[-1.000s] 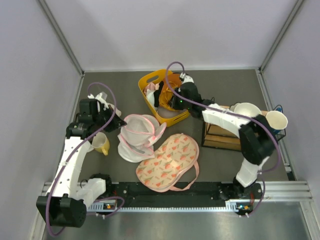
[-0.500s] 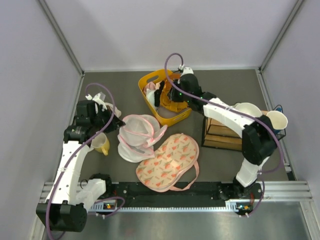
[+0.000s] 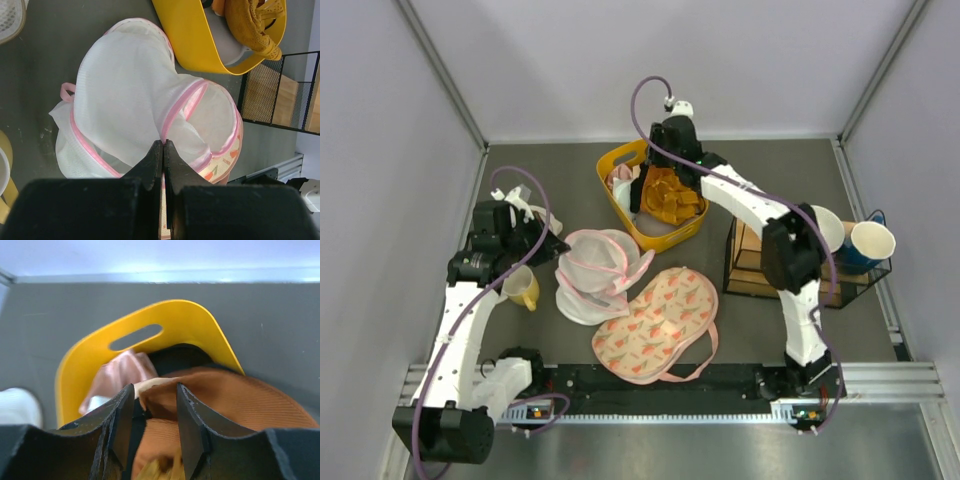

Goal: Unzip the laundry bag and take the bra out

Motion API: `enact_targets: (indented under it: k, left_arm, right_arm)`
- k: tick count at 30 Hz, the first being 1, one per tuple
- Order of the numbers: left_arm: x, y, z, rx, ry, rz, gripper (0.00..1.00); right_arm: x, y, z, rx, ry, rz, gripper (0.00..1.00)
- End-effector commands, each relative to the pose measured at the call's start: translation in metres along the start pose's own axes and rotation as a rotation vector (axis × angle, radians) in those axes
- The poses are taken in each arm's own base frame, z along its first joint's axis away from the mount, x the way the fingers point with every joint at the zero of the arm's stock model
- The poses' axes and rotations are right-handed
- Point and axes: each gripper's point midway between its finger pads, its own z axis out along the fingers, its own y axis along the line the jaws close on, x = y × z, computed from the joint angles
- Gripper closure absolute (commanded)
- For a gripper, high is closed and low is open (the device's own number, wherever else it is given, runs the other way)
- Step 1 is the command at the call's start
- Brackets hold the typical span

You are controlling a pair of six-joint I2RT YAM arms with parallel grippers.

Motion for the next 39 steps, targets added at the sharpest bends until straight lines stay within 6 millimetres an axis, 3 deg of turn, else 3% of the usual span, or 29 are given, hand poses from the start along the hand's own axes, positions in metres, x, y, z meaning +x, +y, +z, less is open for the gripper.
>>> enact_targets:
  k: [1, 3, 5, 7, 11, 12, 14, 15, 18, 19, 21, 24, 25, 26, 28, 29, 32, 33, 35, 36, 39]
  left_arm:
    - [-0.010, -0.004, -0.006, 0.004, -0.032, 0.026, 1.00]
    - [-0.012, -0.005, -0.008, -0.005, -0.026, 0.029, 1.00]
    - [-0.013, -0.005, -0.010, -0.009, -0.034, 0.034, 1.00]
    - [-0.013, -0.005, -0.011, -0.008, -0.036, 0.029, 1.00]
    - [-0.010, -0.006, -0.012, 0.001, -0.033, 0.019, 1.00]
    - [-0.010, -0.007, -0.013, 0.003, -0.036, 0.018, 1.00]
    - [-0.009, -0.006, -0.012, 0.003, -0.036, 0.019, 1.00]
    - [-0.010, -0.006, -0.012, 0.003, -0.039, 0.019, 1.00]
    - [-0.009, -0.005, -0.011, 0.001, -0.039, 0.020, 1.00]
    - [-0.010, -0.006, -0.011, 0.004, -0.042, 0.020, 1.00]
    - [-0.012, -0.008, -0.012, 0.012, -0.050, 0.022, 1.00]
    - [-0.015, -0.010, -0.014, 0.017, -0.063, 0.026, 1.00]
    - [-0.016, -0.012, -0.016, 0.021, -0.070, 0.030, 1.00]
    - [-0.017, -0.012, -0.017, 0.018, -0.071, 0.033, 1.00]
    - [-0.020, -0.013, -0.020, 0.016, -0.082, 0.039, 1.00]
    - [-0.021, -0.014, -0.022, 0.017, -0.090, 0.044, 1.00]
    - [-0.024, -0.016, -0.027, 0.017, -0.105, 0.050, 1.00]
    - [-0.024, -0.017, -0.028, 0.019, -0.109, 0.052, 1.00]
    - [-0.024, -0.018, -0.029, 0.024, -0.110, 0.055, 1.00]
    - [-0.024, -0.019, -0.029, 0.029, -0.113, 0.060, 1.00]
    - [-0.026, -0.015, -0.030, 0.010, -0.123, 0.068, 1.00]
  right_arm:
    - [0.028, -0.029, 0.045, 0.087, 0.069, -0.001, 0.61]
    - [0.045, -0.024, 0.067, 0.059, 0.113, -0.001, 0.61]
    - [0.049, -0.013, 0.079, 0.014, 0.126, 0.018, 0.61]
    - [0.047, 0.000, 0.077, -0.042, 0.140, 0.039, 0.61]
    - [0.019, 0.018, 0.053, -0.105, 0.109, 0.057, 0.60]
    - [-0.010, 0.028, 0.035, -0.133, 0.060, 0.058, 0.59]
    - [-0.024, 0.034, 0.018, -0.159, 0.038, 0.054, 0.55]
    - [-0.047, 0.046, -0.003, -0.205, 0.002, 0.055, 0.53]
    - [-0.060, 0.054, -0.027, -0.249, -0.007, 0.052, 0.38]
    - [-0.074, 0.058, -0.042, -0.265, -0.032, 0.053, 0.30]
    - [-0.071, 0.059, -0.052, -0.276, -0.019, 0.051, 0.24]
    - [-0.075, 0.057, -0.076, -0.280, -0.025, 0.043, 0.18]
    - [-0.068, 0.053, -0.079, -0.269, -0.012, 0.041, 0.15]
    - [-0.080, 0.053, -0.095, -0.273, -0.039, 0.031, 0.14]
    - [-0.081, 0.048, -0.108, -0.256, -0.041, 0.019, 0.12]
    - [-0.086, 0.045, -0.124, -0.251, -0.055, 0.001, 0.11]
    - [-0.082, 0.025, -0.143, -0.173, -0.056, -0.050, 0.06]
    - [-0.091, 0.023, -0.159, -0.166, -0.079, -0.063, 0.04]
    - [-0.079, 0.011, -0.169, -0.119, -0.047, -0.104, 0.02]
    - [-0.084, 0.007, -0.183, -0.111, -0.063, -0.111, 0.01]
    - [-0.067, -0.014, -0.193, -0.038, -0.029, -0.143, 0.01]
